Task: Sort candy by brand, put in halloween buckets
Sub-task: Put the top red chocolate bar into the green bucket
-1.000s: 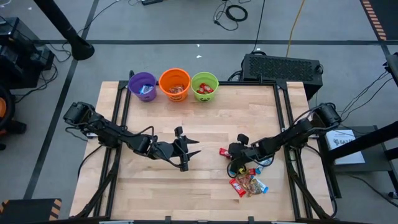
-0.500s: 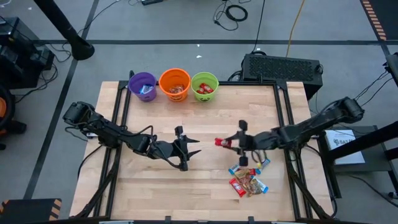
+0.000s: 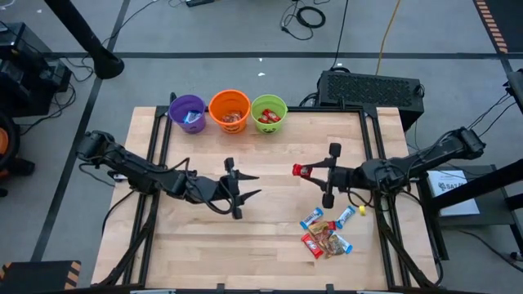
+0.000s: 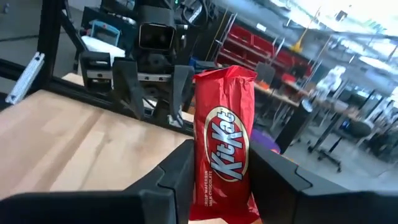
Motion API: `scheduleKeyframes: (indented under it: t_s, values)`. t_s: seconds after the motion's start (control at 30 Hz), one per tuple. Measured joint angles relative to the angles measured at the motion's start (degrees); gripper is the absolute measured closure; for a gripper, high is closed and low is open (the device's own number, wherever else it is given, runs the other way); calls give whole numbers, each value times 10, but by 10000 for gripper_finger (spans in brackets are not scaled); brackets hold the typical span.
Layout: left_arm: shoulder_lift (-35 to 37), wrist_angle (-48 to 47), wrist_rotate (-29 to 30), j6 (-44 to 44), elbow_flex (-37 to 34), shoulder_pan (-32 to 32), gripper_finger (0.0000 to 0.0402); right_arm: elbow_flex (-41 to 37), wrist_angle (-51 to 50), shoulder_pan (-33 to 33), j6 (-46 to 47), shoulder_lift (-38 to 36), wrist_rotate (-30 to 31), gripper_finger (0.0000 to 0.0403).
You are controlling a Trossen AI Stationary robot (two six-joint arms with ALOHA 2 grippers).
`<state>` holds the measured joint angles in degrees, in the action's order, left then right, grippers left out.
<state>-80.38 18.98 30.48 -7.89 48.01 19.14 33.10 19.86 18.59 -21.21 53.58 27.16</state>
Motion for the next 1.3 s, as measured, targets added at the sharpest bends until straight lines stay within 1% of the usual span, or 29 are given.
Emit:
scheduleKeyframes:
  t_s: [0.2, 0.33, 0.4, 0.47, 0.63, 0.7, 0.77, 0.87, 0.93, 1.0, 1.07, 1.1, 1.17, 1.23, 1.3]
  values:
    - [0, -4, 0, -1, 0, -3, 219, 0, 4, 0, -35, 0, 0, 273]
    - [0, -4, 0, -1, 0, -8, 219, 0, -6, -1, 1, 0, 2, 273]
    - [0, -5, 0, -1, 0, -9, 219, 0, -8, -4, 62, 0, 12, 273]
    - [0, -5, 0, -1, 0, -9, 219, 0, -3, -12, 149, 0, 27, 273]
    - [0, -4, -1, -5, 0, -13, 219, 0, 15, -28, 331, 0, 30, 273]
    - [0, -2, -1, -16, 0, -16, 219, 0, 19, -32, 376, 0, 29, 273]
    - [0, -2, -1, -21, 0, -20, 219, 0, 21, -34, 398, 0, 30, 273]
    - [0, 1, -2, -31, 0, -28, 219, 0, 13, -34, 383, 0, 30, 273]
    - [0, 6, -3, -31, 0, -34, 219, 1, 12, -37, 314, 7, 41, 273]
    - [0, 17, -3, -31, 0, -39, 219, 1, 11, -46, 229, 21, 86, 273]
    - [0, 30, -3, -32, 0, -45, 219, 1, 29, -74, 181, 42, 149, 273]
    - [0, 35, -3, -31, 0, -48, 219, 1, 52, -95, 165, 55, 164, 273]
    - [0, 38, -5, -31, 0, -52, 219, 1, 115, -146, 138, 84, 149, 273]
    - [-1, 43, -6, -31, 0, -56, 219, 1, 193, -204, 126, 117, 98, 273]
    - [-1, 47, -7, -31, 0, -60, 219, 1, 265, -262, 133, 153, 45, 273]
